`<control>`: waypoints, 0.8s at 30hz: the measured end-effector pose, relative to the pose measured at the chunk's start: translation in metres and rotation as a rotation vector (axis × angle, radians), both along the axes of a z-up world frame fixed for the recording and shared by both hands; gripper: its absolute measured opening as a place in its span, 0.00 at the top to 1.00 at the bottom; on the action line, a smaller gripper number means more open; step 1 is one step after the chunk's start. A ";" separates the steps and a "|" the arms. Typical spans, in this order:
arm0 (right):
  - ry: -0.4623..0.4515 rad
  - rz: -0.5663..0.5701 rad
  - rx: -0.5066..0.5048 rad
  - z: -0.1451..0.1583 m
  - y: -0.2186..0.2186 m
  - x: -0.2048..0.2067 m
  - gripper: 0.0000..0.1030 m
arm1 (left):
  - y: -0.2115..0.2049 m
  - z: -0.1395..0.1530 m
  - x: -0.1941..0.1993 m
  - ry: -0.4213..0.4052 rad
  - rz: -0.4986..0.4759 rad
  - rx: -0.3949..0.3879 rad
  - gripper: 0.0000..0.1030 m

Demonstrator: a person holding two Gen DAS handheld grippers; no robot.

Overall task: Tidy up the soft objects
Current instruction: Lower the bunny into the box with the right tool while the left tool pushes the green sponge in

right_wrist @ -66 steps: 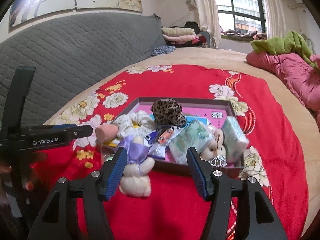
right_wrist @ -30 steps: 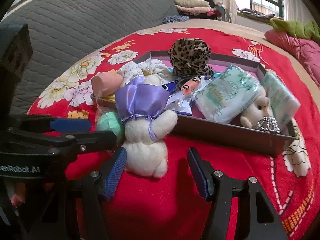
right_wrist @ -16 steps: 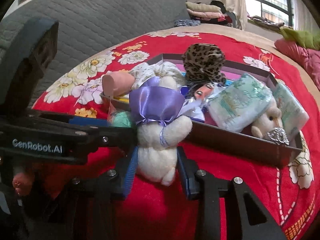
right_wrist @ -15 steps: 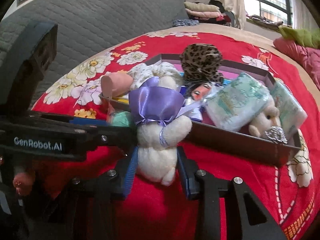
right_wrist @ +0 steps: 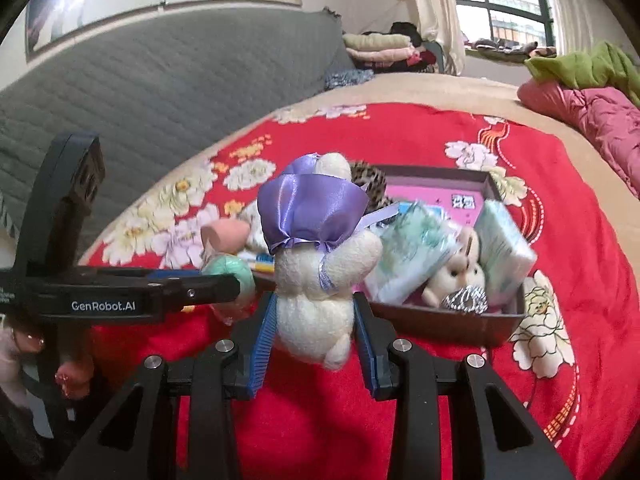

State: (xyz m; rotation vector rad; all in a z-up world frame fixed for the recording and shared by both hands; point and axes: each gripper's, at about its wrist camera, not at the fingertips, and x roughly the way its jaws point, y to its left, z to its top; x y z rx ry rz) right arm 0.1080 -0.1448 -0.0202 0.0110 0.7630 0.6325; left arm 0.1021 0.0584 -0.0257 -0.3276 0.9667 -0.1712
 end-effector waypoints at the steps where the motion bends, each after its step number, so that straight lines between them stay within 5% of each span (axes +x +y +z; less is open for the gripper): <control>1: -0.003 0.000 0.000 0.001 0.000 0.000 0.63 | 0.000 0.003 -0.001 -0.008 0.001 0.004 0.52; 24: -0.093 -0.100 0.092 0.050 -0.031 0.008 0.63 | 0.006 0.057 0.004 -0.151 0.074 0.072 0.52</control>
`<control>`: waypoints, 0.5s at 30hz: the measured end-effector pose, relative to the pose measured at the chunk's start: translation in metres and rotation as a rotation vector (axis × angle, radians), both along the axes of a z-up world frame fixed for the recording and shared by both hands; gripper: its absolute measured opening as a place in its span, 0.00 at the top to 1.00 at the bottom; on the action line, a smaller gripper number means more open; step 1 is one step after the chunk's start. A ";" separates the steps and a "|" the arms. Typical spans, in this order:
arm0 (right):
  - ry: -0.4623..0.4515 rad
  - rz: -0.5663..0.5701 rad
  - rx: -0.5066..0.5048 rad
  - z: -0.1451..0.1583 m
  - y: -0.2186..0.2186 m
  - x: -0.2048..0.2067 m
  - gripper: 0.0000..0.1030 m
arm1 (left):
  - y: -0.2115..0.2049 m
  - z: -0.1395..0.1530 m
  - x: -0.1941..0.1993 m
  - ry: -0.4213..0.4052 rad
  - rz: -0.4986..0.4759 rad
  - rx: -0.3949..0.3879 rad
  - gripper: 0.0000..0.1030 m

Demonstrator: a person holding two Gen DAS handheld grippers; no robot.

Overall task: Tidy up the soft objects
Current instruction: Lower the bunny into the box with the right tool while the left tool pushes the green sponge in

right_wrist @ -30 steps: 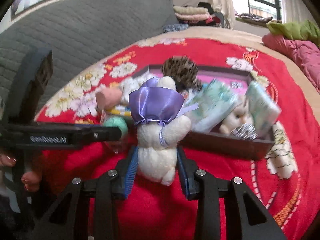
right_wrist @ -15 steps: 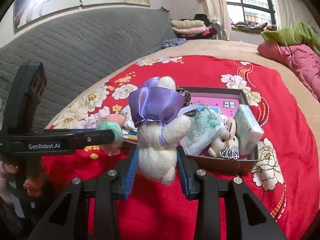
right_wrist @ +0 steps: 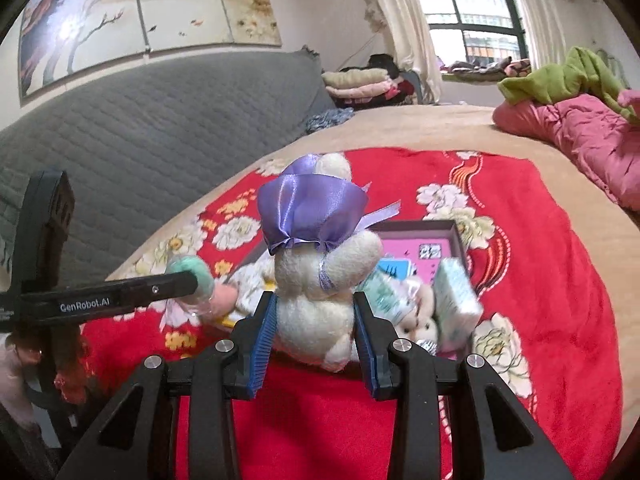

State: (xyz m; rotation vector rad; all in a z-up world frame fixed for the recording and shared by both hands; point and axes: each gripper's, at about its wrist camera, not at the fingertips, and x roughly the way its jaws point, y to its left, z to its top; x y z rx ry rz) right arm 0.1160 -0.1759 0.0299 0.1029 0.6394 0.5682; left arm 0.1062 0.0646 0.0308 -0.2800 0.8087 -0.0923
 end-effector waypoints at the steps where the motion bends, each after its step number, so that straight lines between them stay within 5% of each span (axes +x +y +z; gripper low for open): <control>1: -0.004 -0.004 0.005 0.002 -0.001 0.001 0.63 | -0.001 0.002 0.003 -0.004 0.004 0.012 0.52; 15: 0.013 -0.016 0.028 -0.005 0.009 0.026 0.63 | -0.017 -0.017 0.035 0.023 0.002 0.079 0.52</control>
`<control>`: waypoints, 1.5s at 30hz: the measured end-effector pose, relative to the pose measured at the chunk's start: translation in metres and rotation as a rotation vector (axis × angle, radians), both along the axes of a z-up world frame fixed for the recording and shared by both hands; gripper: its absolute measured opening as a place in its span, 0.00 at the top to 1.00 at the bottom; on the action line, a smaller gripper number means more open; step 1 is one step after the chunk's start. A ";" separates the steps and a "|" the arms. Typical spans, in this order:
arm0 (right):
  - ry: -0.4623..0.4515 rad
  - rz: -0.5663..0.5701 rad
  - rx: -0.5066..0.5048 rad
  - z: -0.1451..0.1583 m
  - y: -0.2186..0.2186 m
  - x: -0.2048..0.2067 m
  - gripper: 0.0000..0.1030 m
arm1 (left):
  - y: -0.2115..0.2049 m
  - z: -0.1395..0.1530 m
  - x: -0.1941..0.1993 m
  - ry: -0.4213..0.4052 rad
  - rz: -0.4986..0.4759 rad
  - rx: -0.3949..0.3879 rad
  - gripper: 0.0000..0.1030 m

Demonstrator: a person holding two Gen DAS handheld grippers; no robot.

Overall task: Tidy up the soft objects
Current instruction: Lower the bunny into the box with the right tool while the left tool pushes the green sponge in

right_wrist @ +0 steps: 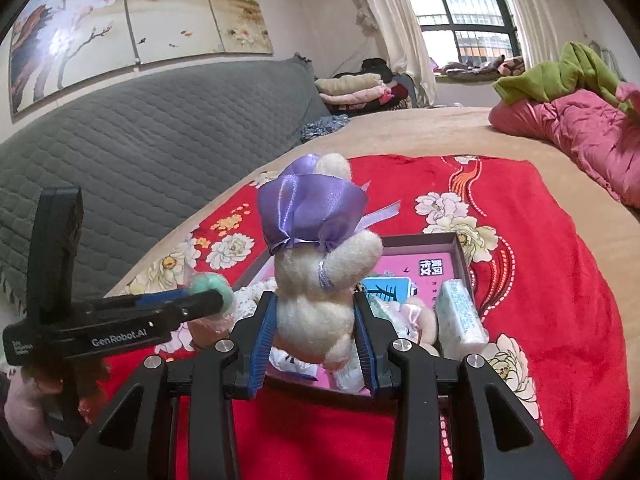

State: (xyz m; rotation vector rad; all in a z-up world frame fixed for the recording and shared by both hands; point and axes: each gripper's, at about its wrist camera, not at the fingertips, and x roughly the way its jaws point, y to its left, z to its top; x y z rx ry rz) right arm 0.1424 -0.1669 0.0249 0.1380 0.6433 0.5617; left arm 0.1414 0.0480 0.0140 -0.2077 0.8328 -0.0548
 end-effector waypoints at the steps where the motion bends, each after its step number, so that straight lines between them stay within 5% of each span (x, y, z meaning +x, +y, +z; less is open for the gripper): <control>1: 0.004 0.000 0.000 -0.002 0.001 0.002 0.63 | 0.000 -0.002 0.002 0.003 0.001 0.004 0.52; 33: 0.180 0.040 -0.093 -0.071 0.031 0.035 0.62 | -0.010 -0.044 0.030 0.103 0.013 0.081 0.50; 45: 0.167 0.029 -0.113 -0.073 0.032 0.033 0.59 | -0.008 -0.046 0.030 0.105 0.017 0.077 0.48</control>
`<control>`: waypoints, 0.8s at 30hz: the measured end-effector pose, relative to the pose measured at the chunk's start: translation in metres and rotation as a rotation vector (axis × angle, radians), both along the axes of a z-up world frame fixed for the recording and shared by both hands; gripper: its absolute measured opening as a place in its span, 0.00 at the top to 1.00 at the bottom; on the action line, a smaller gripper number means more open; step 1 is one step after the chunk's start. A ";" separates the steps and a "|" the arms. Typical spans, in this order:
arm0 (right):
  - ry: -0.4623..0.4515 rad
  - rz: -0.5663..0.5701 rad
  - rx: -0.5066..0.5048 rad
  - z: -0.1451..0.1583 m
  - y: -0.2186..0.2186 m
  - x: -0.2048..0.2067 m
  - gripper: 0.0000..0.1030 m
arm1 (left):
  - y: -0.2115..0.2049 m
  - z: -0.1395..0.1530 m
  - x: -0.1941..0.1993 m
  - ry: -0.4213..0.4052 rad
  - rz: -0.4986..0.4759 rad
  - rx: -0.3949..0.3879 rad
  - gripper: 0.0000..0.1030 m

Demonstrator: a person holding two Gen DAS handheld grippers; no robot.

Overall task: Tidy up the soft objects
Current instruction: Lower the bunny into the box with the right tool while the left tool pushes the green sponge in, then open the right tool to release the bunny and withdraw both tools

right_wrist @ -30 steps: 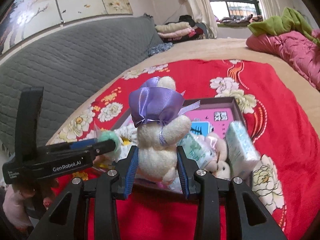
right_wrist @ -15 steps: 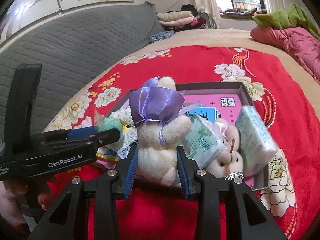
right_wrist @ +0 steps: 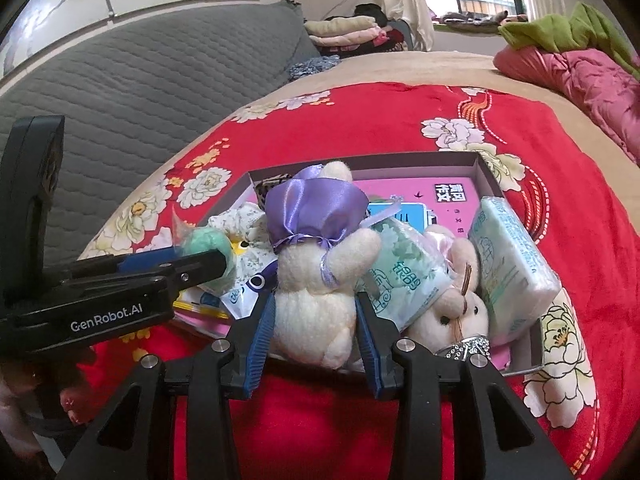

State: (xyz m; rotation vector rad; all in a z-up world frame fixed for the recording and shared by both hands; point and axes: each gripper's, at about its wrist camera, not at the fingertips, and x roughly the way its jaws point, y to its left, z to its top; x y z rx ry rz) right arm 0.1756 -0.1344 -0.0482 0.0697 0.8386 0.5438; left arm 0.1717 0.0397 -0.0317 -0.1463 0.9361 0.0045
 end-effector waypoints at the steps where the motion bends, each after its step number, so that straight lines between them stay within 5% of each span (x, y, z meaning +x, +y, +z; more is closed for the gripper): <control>1: -0.005 0.000 -0.004 0.001 0.000 -0.001 0.59 | 0.000 0.000 0.000 0.000 0.001 -0.001 0.48; 6: -0.048 0.002 -0.022 0.010 0.000 -0.009 0.47 | 0.000 0.000 -0.001 -0.003 0.001 -0.003 0.47; 24: -0.117 -0.079 0.009 0.040 -0.032 -0.026 0.42 | 0.000 0.008 -0.005 -0.014 0.005 -0.024 0.42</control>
